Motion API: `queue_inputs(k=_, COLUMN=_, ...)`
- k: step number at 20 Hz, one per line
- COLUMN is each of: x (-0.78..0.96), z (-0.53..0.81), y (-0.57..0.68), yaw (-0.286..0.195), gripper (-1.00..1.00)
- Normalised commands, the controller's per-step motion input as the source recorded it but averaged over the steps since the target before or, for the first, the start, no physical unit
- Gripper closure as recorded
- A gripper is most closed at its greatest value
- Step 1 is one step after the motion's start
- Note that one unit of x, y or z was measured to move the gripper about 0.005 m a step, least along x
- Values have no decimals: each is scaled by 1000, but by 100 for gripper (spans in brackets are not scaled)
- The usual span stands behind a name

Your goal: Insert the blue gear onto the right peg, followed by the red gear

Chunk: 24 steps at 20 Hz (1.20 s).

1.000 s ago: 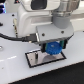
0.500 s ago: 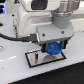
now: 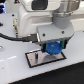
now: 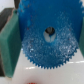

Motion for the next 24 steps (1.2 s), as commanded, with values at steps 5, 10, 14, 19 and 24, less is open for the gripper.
queue_inputs(k=5, x=262, z=-82, y=83, yaw=0, gripper=100)
queue_inputs(k=10, x=274, z=-110, y=8, yaw=0, gripper=100)
queue_inputs(k=14, x=162, z=-190, y=19, yaw=0, gripper=100)
queue_inputs(k=19, x=36, z=-73, y=42, yaw=0, gripper=100)
queue_inputs(k=24, x=1, z=51, y=111, yaw=0, gripper=100)
